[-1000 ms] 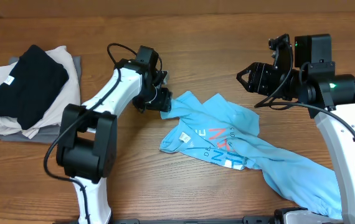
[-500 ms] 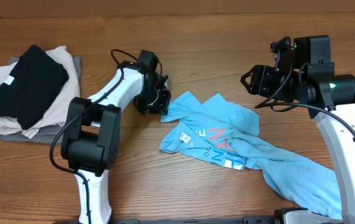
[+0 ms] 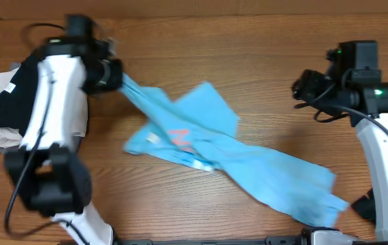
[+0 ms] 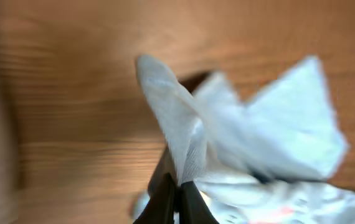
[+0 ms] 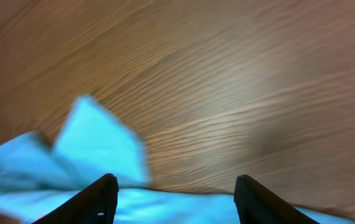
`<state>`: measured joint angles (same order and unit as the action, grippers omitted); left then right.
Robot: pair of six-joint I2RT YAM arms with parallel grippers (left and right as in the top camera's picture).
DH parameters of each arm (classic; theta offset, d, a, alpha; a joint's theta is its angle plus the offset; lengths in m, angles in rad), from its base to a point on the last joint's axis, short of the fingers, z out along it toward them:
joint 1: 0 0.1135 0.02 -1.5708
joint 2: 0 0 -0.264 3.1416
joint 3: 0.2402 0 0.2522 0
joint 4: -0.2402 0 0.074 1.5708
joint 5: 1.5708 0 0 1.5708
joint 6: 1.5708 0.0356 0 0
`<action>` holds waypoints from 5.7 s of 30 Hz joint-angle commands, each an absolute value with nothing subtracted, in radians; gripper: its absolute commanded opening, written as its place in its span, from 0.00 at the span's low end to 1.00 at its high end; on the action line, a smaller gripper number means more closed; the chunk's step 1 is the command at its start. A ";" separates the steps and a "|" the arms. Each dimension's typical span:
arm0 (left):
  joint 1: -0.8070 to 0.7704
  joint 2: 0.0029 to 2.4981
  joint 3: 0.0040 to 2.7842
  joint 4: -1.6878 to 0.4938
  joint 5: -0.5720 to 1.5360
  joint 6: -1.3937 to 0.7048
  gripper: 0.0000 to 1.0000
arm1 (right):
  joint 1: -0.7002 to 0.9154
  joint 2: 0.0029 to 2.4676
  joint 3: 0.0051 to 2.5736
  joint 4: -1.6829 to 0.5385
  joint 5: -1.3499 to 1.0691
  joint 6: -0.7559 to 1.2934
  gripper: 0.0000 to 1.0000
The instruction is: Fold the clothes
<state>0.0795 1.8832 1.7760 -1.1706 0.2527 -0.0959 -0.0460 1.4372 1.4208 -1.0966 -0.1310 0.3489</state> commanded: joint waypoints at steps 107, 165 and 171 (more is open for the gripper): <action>0.207 1.511 2.110 -1.542 0.105 -0.071 0.04 | -0.351 1.436 1.122 -1.036 -0.508 0.127 0.56; 0.207 1.468 2.111 -1.566 0.244 -0.047 0.05 | 0.043 1.504 0.715 -0.901 -0.432 0.350 0.32; 0.207 1.468 2.111 -1.570 0.212 -0.048 0.05 | 0.023 1.503 0.727 -0.854 -0.386 0.366 0.46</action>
